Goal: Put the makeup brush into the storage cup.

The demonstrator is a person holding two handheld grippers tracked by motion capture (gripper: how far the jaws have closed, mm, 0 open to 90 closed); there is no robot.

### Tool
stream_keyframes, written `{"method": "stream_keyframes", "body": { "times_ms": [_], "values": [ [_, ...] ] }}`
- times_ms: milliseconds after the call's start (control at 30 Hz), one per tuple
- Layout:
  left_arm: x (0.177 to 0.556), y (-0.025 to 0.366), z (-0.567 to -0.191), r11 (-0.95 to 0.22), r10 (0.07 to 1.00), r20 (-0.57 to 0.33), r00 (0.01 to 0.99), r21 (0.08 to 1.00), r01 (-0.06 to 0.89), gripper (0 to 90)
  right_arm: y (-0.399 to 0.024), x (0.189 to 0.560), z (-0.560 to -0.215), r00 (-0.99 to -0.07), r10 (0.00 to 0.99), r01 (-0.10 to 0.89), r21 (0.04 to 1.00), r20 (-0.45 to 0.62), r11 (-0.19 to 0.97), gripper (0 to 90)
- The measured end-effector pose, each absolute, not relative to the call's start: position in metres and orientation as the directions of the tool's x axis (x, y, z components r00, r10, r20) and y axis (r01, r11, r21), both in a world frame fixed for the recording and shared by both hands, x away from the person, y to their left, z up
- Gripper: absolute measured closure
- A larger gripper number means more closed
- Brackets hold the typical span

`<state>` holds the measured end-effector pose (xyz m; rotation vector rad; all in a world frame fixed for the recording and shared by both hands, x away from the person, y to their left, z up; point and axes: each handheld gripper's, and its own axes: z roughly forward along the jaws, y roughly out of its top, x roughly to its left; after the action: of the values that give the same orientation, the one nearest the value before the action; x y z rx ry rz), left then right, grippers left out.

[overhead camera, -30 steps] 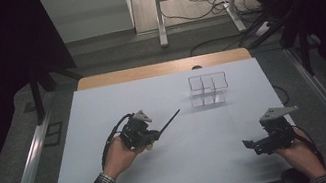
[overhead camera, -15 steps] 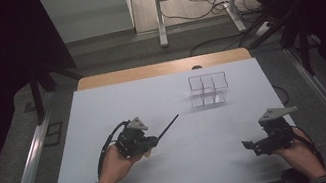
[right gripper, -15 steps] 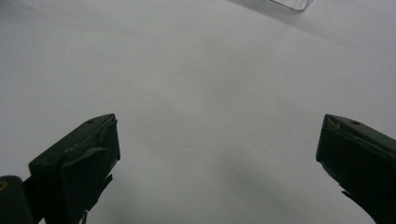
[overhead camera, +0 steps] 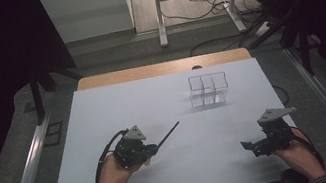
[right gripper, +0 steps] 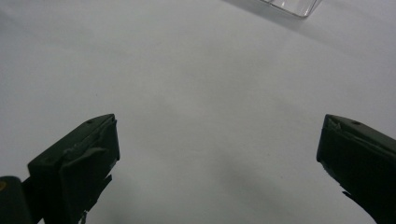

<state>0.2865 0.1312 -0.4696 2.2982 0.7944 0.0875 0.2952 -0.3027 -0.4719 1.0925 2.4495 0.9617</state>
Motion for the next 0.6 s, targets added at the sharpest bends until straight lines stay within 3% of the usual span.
{"method": "stream_keyframes", "body": {
  "times_ms": [600],
  "values": [
    [0.257, 0.124, -0.475, -0.591, 0.545, -0.162, 0.823, 0.622, 0.513, 83.8, -0.273, 0.285, -0.466, -0.713, 0.701, 0.504, 0.678, -0.023, 0.535, 0.0]
  ]
}}
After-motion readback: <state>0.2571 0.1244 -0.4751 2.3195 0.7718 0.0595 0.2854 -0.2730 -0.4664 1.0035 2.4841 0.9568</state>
